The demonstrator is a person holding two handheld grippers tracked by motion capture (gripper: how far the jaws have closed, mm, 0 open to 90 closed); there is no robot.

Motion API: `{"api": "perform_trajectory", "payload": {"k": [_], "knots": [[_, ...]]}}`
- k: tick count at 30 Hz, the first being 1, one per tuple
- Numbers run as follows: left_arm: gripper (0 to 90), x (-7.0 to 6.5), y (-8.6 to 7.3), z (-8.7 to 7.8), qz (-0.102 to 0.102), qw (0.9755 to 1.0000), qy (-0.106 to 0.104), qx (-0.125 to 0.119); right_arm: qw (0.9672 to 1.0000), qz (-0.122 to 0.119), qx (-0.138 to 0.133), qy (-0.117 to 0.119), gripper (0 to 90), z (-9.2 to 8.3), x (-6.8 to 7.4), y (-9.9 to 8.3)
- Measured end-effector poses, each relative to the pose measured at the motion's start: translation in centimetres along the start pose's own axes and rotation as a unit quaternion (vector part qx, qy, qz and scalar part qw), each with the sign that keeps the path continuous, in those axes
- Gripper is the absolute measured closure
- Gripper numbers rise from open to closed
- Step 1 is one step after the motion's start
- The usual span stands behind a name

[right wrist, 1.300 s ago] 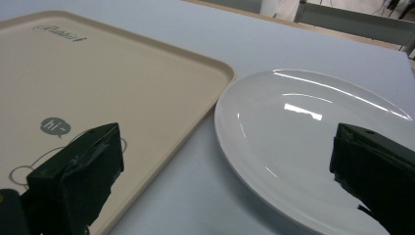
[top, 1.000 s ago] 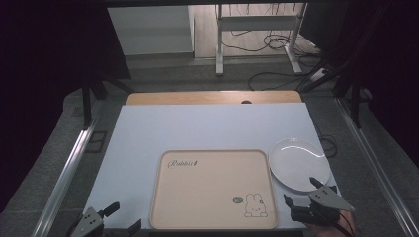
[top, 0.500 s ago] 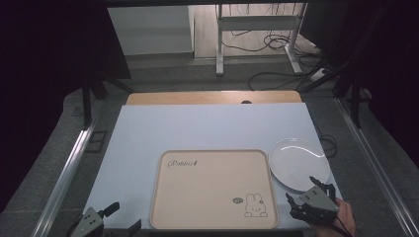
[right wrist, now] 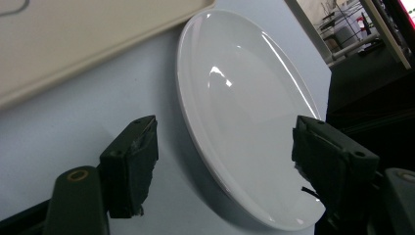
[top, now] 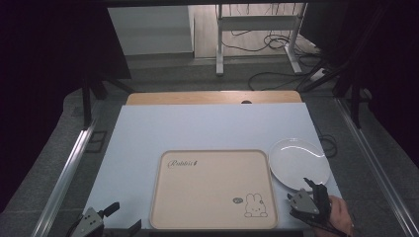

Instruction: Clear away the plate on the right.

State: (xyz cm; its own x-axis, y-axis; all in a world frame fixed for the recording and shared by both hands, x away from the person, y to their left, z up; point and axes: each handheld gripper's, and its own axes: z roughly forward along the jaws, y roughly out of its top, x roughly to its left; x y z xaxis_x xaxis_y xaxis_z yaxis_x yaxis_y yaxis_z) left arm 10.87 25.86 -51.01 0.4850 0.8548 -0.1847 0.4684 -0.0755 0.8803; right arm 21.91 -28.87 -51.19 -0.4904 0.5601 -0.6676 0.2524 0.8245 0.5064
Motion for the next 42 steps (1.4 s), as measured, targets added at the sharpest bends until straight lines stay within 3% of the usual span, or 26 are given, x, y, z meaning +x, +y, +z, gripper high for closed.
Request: {"api": "perform_trajectory", "payload": {"k": [8,13,16,28,29,30,31,33,34,35,36,40,42], "knots": [[4.1,0.0,0.0,0.0,0.002,1.0000,0.000,0.001,0.9983,-0.053,0.024,-0.010,34.9,0.5,0.5,0.1],[4.1,0.0,0.0,0.0,0.002,1.0000,0.001,0.001,0.9940,-0.101,0.038,-0.021,41.5,0.7,0.8,0.2],[4.1,0.0,0.0,0.0,0.002,1.0000,0.001,0.001,0.9896,-0.131,0.051,-0.029,46.6,1.0,1.1,0.3],[4.1,0.0,0.0,0.0,0.003,1.0000,0.000,0.002,0.9790,-0.180,0.086,-0.041,59.2,1.8,1.6,0.6],[4.1,0.0,0.0,0.0,0.003,1.0000,0.000,0.002,0.9756,-0.194,0.093,-0.043,62.0,2.1,1.7,0.6],[4.1,0.0,0.0,0.0,0.003,1.0000,0.000,0.002,0.9756,-0.194,0.093,-0.043,62.0,2.1,1.7,0.6],[4.1,0.0,0.0,0.0,0.003,1.0000,0.000,0.002,0.9731,-0.205,0.097,-0.043,64.8,2.3,1.8,0.6],[4.1,0.0,0.0,0.0,0.003,1.0000,0.000,0.002,0.9717,-0.210,0.099,-0.043,65.8,2.4,1.9,0.7],[4.1,0.0,0.0,0.0,0.003,1.0000,0.000,0.002,0.9681,-0.225,0.101,-0.047,68.8,2.5,2.0,0.7],[4.1,0.0,0.0,0.0,0.003,1.0000,0.000,0.002,0.9681,-0.225,0.101,-0.047,68.8,2.5,2.0,0.7],[4.1,0.0,0.0,0.0,0.003,1.0000,0.000,0.002,0.9644,-0.237,0.108,-0.044,72.0,2.7,2.0,0.7],[4.1,0.0,0.0,0.0,0.004,1.0000,0.000,0.002,0.9630,-0.240,0.114,-0.042,76.5,3.1,2.1,0.7],[4.1,0.0,0.0,0.0,0.003,1.0000,0.000,0.003,0.9600,-0.250,0.120,-0.040,79.5,3.3,2.1,0.7]]}}
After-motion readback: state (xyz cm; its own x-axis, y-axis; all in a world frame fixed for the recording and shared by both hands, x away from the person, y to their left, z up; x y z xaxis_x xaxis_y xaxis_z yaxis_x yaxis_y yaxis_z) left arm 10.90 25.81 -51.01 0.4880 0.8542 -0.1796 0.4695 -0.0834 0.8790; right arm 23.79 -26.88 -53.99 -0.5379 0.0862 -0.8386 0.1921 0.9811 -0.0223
